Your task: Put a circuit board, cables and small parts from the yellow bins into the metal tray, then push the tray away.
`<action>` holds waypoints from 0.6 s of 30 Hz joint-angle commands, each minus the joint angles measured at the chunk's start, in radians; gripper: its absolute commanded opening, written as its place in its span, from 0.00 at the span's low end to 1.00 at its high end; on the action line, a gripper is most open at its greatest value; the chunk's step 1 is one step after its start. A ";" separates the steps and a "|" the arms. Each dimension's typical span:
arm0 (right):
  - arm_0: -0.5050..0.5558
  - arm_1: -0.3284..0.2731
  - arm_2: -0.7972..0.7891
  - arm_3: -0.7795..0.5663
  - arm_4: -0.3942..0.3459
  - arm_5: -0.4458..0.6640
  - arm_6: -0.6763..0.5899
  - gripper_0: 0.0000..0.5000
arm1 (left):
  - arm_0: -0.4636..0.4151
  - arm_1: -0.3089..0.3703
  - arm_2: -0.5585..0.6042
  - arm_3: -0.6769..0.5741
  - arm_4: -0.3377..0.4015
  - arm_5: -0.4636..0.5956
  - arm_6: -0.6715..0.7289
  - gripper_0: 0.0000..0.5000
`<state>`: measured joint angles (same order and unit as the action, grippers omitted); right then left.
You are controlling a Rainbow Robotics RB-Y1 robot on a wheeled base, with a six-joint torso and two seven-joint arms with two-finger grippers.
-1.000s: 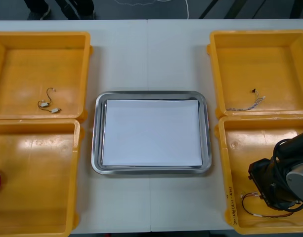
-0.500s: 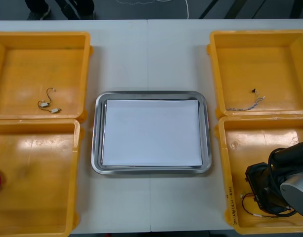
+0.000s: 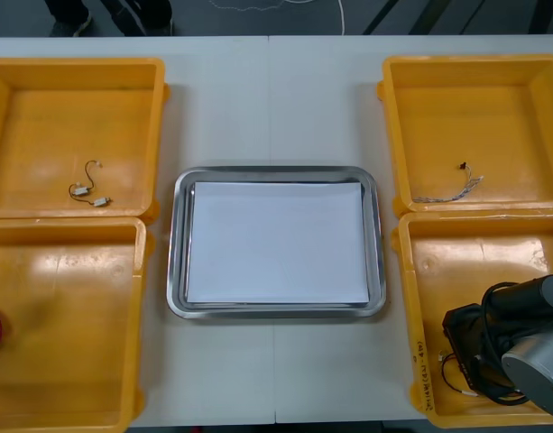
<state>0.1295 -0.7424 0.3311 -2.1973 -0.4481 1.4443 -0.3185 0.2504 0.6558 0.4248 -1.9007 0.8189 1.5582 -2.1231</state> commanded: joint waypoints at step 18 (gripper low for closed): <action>0.038 0.006 -0.023 -0.025 0.034 -0.018 -0.008 0.00 | 0.029 -0.035 -0.006 0.009 -0.023 -0.030 -0.055 1.00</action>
<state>0.1392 -0.7422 0.3346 -2.2050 -0.4227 1.4315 -0.3185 0.2504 0.6488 0.4248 -1.8887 0.8128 1.5410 -2.1232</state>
